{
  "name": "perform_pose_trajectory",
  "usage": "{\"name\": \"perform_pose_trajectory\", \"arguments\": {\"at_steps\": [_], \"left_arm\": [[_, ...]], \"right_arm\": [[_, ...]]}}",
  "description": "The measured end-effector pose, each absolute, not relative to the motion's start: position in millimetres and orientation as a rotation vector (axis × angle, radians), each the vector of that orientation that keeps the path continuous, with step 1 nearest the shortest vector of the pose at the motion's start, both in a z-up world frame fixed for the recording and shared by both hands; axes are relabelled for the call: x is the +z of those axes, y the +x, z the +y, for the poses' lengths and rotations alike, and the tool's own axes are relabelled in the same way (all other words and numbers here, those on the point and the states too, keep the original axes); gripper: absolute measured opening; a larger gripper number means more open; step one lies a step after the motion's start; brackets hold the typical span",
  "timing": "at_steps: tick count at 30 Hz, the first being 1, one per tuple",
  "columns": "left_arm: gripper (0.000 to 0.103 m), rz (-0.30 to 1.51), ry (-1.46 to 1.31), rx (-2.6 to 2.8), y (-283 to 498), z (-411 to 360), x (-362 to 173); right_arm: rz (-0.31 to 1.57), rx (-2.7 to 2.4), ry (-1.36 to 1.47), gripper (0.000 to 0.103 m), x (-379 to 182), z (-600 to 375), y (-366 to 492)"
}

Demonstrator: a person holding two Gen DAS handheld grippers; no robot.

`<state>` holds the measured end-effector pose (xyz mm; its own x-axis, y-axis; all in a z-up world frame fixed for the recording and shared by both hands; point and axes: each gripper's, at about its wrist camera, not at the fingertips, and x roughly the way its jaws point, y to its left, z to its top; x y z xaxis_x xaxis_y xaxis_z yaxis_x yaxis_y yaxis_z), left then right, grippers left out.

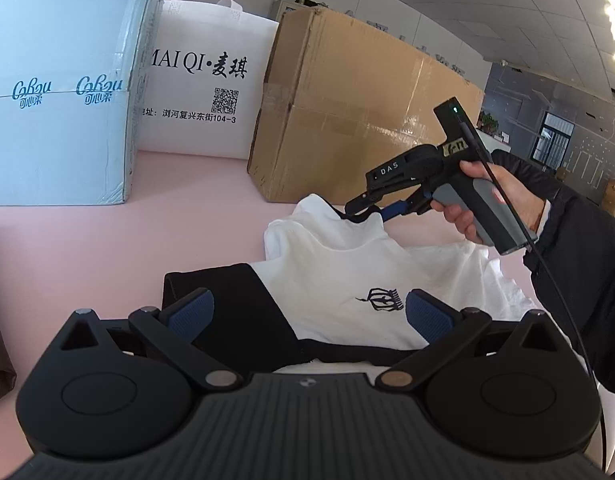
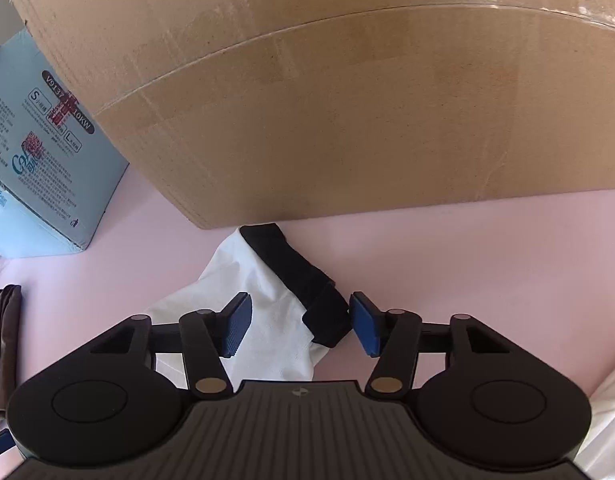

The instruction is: Fold clothes

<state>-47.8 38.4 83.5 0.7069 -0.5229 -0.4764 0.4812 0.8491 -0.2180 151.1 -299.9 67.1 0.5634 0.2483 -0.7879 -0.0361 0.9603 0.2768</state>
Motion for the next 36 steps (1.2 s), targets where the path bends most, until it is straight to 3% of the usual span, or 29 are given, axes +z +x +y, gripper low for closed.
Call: {"name": "perform_pose_trajectory", "arguments": {"at_steps": [3, 4, 5, 8, 24, 36], "left_arm": [[0.103, 0.560, -0.058, -0.555, -47, 35, 81], [0.103, 0.562, -0.050, -0.554, -46, 33, 80], [0.103, 0.565, -0.044, -0.552, -46, 32, 79], [0.103, 0.571, -0.038, -0.539, -44, 35, 76], [0.103, 0.617, -0.011, -0.551, -42, 31, 73], [0.103, 0.611, -0.009, -0.549, -44, 32, 75]], "right_arm": [[0.959, 0.163, 0.245, 0.049, 65, -305, 153], [0.961, 0.162, 0.248, 0.039, 63, -306, 153], [0.963, 0.162, 0.252, 0.022, 62, -308, 153], [0.946, 0.170, 0.251, 0.013, 62, -311, 150], [0.776, 0.421, -0.071, 0.013, 107, -252, 103], [0.814, 0.587, -0.410, 0.013, 84, -199, 38]]}}
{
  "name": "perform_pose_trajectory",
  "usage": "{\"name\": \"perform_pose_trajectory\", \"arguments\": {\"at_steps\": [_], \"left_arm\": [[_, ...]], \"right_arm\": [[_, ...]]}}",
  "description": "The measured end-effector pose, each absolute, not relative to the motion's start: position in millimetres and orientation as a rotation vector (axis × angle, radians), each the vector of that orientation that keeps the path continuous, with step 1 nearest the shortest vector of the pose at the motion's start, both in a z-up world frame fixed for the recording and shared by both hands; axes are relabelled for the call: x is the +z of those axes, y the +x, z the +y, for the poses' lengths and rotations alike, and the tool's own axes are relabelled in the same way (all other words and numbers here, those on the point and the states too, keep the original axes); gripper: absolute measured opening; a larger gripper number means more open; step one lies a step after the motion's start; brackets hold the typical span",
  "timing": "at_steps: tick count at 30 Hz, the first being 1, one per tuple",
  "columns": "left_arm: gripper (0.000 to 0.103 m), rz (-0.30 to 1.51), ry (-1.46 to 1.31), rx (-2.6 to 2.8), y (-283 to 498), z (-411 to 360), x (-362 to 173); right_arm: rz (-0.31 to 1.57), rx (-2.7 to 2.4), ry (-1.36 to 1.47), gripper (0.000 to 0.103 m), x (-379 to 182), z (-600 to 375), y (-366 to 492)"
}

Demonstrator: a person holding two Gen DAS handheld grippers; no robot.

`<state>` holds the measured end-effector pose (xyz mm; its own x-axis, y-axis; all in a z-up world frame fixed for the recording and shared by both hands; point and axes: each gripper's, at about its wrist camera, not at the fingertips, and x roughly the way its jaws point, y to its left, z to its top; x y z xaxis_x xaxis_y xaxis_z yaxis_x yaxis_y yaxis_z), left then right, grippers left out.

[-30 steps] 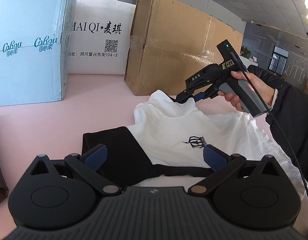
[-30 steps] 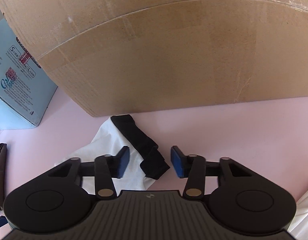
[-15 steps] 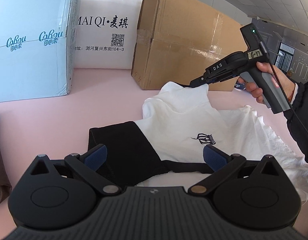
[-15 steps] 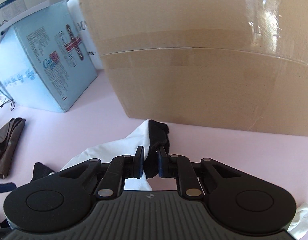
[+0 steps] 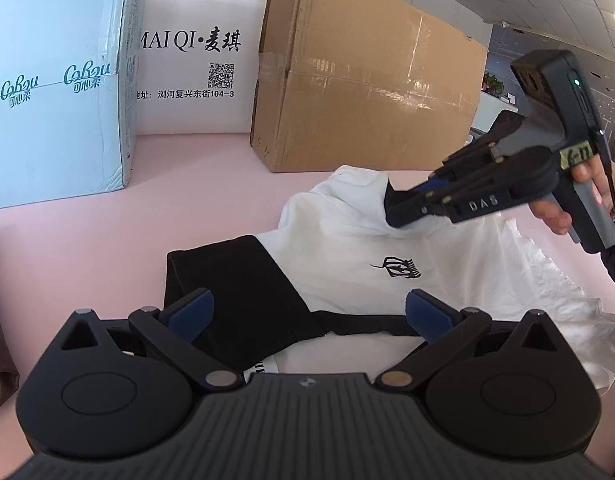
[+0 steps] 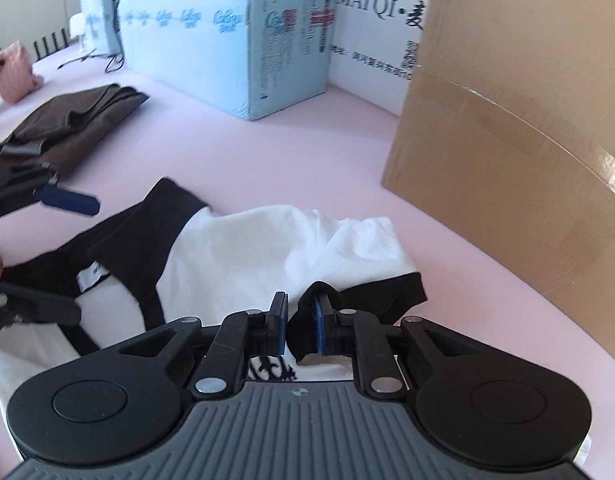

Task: Fold clothes
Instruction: 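Lift the collar with the right gripper and fold it over the shirt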

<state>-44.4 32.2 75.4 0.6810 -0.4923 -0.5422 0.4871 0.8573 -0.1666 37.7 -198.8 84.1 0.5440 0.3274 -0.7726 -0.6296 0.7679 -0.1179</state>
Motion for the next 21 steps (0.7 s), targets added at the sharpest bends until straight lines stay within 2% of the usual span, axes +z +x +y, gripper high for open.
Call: {"name": "perform_pose_trajectory", "arguments": {"at_steps": [5, 10, 12, 15, 21], "left_arm": [[0.103, 0.611, 0.003, -0.558, -46, 30, 76], [0.103, 0.613, 0.003, -0.557, -46, 30, 77], [0.103, 0.612, 0.004, -0.555, -47, 30, 77], [0.103, 0.609, 0.008, -0.555, -47, 30, 77], [0.103, 0.601, 0.020, -0.554, -49, 29, 77]], "right_arm": [[0.845, 0.608, -0.516, 0.013, 64, -192, 16], [0.786, 0.640, -0.494, 0.032, 70, -198, 5], [0.720, 0.650, -0.459, 0.033, 82, -205, 1], [0.620, 0.585, -0.357, 0.039, 101, -224, 9], [0.749, 0.387, 0.004, 0.040, 87, -268, 72]]}}
